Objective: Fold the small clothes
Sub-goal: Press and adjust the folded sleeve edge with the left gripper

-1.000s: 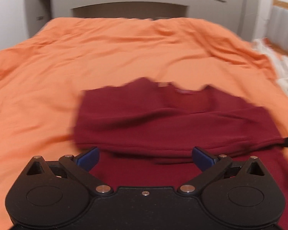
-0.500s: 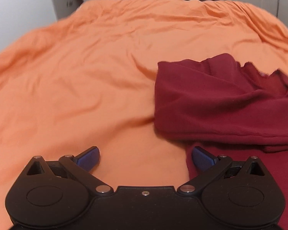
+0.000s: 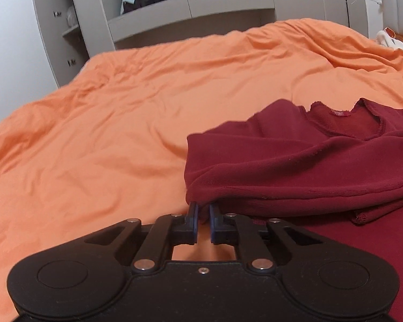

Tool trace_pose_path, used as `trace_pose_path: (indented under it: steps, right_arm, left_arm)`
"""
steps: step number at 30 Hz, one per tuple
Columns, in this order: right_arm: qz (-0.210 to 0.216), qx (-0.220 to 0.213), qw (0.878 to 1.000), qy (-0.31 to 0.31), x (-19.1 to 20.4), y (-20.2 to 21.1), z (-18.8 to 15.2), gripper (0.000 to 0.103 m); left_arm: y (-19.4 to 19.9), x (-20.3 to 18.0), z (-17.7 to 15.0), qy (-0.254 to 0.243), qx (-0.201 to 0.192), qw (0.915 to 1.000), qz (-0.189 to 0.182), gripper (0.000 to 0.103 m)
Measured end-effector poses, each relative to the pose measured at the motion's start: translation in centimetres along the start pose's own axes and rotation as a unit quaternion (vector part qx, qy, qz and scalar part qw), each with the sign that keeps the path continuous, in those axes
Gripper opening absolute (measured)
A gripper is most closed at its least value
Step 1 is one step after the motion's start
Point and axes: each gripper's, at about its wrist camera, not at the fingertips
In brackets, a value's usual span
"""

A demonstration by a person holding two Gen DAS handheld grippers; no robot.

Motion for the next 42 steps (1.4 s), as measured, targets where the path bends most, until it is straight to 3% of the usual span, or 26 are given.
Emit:
trace_pose_path:
  steps: [3, 6, 10, 15, 18, 20, 21, 23, 26, 30, 32, 35, 42]
  right_arm:
    - [0.002, 0.004, 1.000, 0.005, 0.2, -0.2, -0.1, 0.098]
    - [-0.004, 0.014, 1.000, 0.018, 0.7, -0.5, -0.2, 0.098]
    - [-0.007, 0.027, 0.999, 0.032, 1.1, -0.9, -0.4, 0.099]
    - [-0.006, 0.033, 0.999, 0.026, 0.9, -1.0, -0.6, 0.100]
    - [-0.006, 0.030, 0.999, 0.027, 0.8, -0.8, -0.5, 0.100]
    - [-0.008, 0.028, 0.999, 0.031, 0.8, -0.7, -0.4, 0.101]
    - [-0.008, 0.026, 0.999, 0.033, 0.9, -0.6, -0.3, 0.101]
    - [-0.009, 0.020, 0.999, 0.038, 1.0, -0.3, -0.2, 0.102]
    - [-0.009, 0.005, 0.999, 0.042, 1.1, 0.3, 0.1, 0.103]
    - [-0.015, -0.010, 0.999, 0.042, 1.1, 0.7, 0.4, 0.103]
    - [-0.016, -0.006, 0.999, 0.041, 1.0, 0.6, 0.3, 0.103]
    - [-0.017, 0.001, 0.999, 0.041, 0.9, 0.3, 0.1, 0.103]
    - [-0.024, 0.041, 0.999, 0.025, 0.5, -0.5, -0.4, 0.103]
  left_arm:
    - [0.4, 0.2, 0.1, 0.010, -0.001, 0.9998, 0.016, 0.007]
    - [0.2, 1.2, 0.0, 0.036, 0.032, 0.9982, 0.036, 0.006]
    - [-0.4, 2.2, -0.8, 0.063, 0.081, 0.9946, 0.017, 0.006]
    - [-0.6, 2.8, -0.9, 0.072, 0.089, 0.9934, -0.002, 0.008]
    - [-0.2, 3.4, -1.0, 0.096, 0.093, 0.9905, -0.031, 0.023]
    - [0.4, 3.4, -0.9, 0.107, 0.086, 0.9895, -0.046, 0.040]
    - [0.9, 3.3, -0.8, 0.108, 0.081, 0.9895, -0.051, 0.045]
    - [1.7, 3.2, -0.4, 0.103, 0.071, 0.9906, -0.055, 0.067]
    - [2.1, 3.6, 0.7, 0.110, 0.042, 0.9915, -0.056, 0.081]
    - [-0.3, 5.0, 1.4, 0.152, 0.038, 0.9876, -0.011, 0.083]
    - [-2.1, 5.5, 1.5, 0.167, 0.052, 0.9846, 0.014, 0.082]
    - [-4.5, 6.4, 1.1, 0.194, 0.081, 0.9773, 0.021, 0.082]
    - [-5.6, 5.6, 0.6, 0.166, 0.112, 0.9787, 0.045, 0.088]
Point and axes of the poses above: each gripper's, at about its wrist camera, not at the fingertips, and y roughly against the way its jaws point, x to its left, z to its top, and after that the axes turned 8 degrees about -x, right-handed
